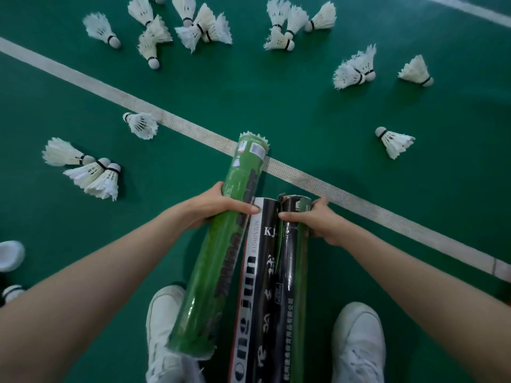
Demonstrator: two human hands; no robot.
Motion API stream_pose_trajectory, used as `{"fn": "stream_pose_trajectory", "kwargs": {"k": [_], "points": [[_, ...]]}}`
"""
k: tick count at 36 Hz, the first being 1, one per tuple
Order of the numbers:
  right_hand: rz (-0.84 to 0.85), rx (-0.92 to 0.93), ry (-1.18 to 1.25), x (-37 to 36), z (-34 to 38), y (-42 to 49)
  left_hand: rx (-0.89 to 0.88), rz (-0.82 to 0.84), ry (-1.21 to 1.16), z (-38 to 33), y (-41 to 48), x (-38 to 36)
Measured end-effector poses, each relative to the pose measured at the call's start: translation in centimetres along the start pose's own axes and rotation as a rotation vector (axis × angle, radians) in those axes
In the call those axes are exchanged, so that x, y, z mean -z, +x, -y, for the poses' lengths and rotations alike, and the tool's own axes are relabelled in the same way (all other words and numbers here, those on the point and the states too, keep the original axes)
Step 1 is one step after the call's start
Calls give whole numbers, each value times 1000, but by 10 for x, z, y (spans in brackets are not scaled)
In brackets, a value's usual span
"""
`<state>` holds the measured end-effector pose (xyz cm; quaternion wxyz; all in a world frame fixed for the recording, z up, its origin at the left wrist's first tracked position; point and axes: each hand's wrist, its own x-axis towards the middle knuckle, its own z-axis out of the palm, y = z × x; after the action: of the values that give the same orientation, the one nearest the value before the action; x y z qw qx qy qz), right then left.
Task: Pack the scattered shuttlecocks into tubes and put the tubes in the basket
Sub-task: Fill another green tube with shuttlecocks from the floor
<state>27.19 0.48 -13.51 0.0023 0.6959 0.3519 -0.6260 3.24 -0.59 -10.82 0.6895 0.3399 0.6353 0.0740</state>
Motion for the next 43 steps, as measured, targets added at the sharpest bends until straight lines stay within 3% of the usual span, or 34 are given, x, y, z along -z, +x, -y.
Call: {"fn": "stream_pose_trajectory", "kwargs": {"k": [5, 10, 19, 25, 33, 38, 43], "points": [[-84, 49, -60, -21, -10, -5, -34, -56, -186, 13, 3, -12], [-136, 139, 14, -24, 6, 5, -95, -106, -186, 5, 6, -5], [-170, 267, 200, 7, 86, 36, -186, -73, -90, -65, 40, 23], [-229, 379, 199, 19, 142, 57, -212, -103, -122, -102, 60, 44], [-246, 395, 320, 17, 188, 94, -220, -90, -86, -134, 80, 84], [-282, 440, 185, 21, 212, 118, -240, -66, -63, -149, 96, 110], [-320, 361, 142, 25, 211, 140, -162, -42, -35, -149, 111, 129]]}}
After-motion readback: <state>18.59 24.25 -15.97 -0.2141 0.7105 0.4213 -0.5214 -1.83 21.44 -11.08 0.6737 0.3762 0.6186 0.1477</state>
